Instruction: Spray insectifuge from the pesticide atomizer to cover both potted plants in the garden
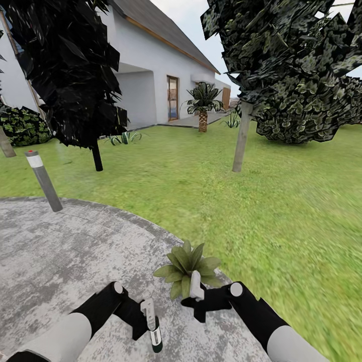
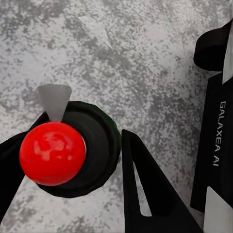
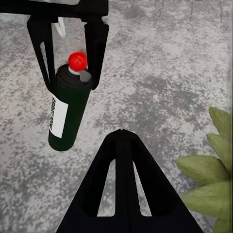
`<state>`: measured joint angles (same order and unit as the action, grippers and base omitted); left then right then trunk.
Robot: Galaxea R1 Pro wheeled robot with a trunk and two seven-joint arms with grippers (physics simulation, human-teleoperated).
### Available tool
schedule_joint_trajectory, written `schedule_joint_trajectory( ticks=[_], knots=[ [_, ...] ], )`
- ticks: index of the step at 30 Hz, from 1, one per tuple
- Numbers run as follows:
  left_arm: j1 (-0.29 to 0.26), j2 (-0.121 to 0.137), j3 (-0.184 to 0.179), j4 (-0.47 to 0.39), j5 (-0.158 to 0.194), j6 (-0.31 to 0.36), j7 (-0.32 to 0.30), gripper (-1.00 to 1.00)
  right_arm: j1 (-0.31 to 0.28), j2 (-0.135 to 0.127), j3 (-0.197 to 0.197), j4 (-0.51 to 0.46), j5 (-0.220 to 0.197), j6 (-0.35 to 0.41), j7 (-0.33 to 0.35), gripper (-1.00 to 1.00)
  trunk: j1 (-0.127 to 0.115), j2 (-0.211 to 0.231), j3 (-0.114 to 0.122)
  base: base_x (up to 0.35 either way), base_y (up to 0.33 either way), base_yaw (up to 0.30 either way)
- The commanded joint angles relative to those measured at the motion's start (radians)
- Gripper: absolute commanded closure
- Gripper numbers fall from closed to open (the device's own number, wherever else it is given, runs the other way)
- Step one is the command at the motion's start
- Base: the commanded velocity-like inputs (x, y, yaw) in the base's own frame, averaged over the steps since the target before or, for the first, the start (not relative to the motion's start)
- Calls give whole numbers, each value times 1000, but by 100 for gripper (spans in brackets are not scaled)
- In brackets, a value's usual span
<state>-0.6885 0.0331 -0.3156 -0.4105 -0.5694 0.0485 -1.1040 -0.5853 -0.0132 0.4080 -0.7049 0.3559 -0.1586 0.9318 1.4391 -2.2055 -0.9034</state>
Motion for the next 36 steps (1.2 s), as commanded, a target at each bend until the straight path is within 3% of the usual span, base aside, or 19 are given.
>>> schedule_joint_trajectory(
  ticks=[1, 5, 10, 15, 26, 36],
  knots=[
    [0, -2, -2, -2, -1, 5, -4, 100, -1, -1, 2, -6, 10, -10, -1, 100, 0, 0, -1, 0, 0, 0],
    [0, -16, -2, -2, 1, 4, -5, 100, -1, 1, 2, -14, 8, -10, 0, 100, 0, 0, -1, 0, 0, 0],
    [-2, -55, -2, -3, 3, 1, -6, 100, -3, 1, 2, -19, 7, -10, 4, 100, 0, 0, -1, 0, 0, 0],
    [-2, -85, -2, -3, 4, -5, -7, 100, -4, 3, 2, -19, 8, -10, 52, 100, 0, 0, -1, 0, 0, 0],
    [-9, -90, 1, -23, 12, -12, -62, 100, -5, 6, 2, -19, 9, -10, 58, 100, 0, 0, -1, 0, 0, 0],
    [-9, -104, 5, -40, 13, -26, -65, 100, -5, 6, 2, -19, 9, -10, 58, 100, 0, 0, -1, 0, 0, 0]
  ],
)
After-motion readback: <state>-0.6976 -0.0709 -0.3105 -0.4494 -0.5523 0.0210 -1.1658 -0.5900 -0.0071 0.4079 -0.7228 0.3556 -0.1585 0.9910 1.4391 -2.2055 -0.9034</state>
